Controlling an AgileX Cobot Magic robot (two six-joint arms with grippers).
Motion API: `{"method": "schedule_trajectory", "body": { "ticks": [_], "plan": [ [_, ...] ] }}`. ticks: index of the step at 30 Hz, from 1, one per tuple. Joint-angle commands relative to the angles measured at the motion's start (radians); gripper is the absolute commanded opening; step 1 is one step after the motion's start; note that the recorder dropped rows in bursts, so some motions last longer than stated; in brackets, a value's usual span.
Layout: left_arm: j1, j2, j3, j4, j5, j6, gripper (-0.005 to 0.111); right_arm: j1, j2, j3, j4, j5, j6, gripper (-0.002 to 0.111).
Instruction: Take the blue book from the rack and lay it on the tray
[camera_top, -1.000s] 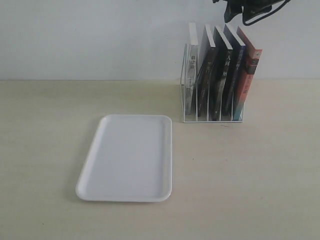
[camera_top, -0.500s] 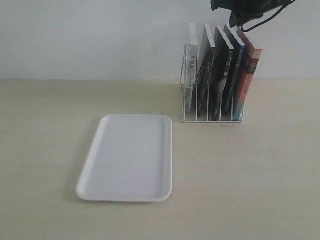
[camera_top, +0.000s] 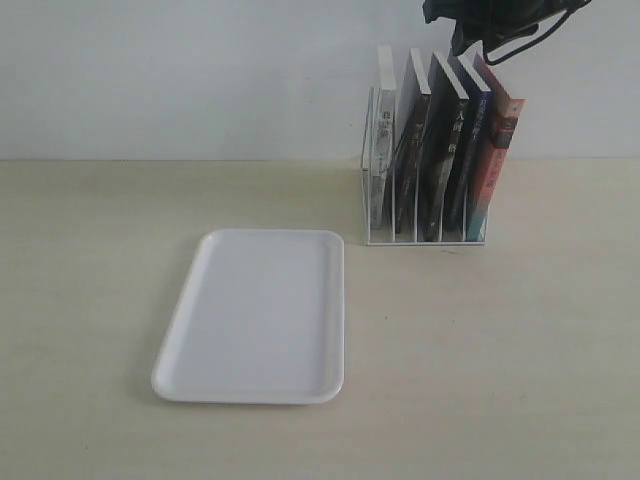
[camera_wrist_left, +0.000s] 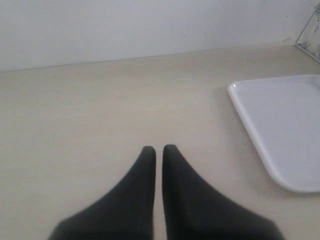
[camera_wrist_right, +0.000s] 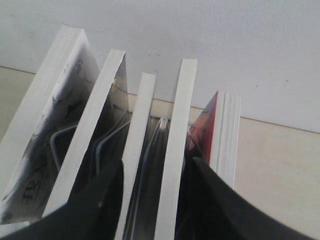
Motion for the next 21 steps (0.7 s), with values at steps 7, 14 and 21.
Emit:
{"method": "schedule_trajectory", "body": {
  "ticks": [7,14,21],
  "plan": [
    [0.002,-0.003,-0.003,-0.002,-0.016,0.004,0.005,-0.001,-0.003,-0.005,-0.012,-0.013,-0.005,0.029],
    [0.002,-0.003,-0.003,-0.002,-0.016,0.004,0.005,-0.001,-0.001,-0.005,-0.016,-0.014,-0.008,0.028],
    [0.002,-0.003,-0.003,-0.002,-0.016,0.004,0.005,-0.003,-0.001,-0.005,-0.016,-0.021,-0.01,0.032]
  ]
}}
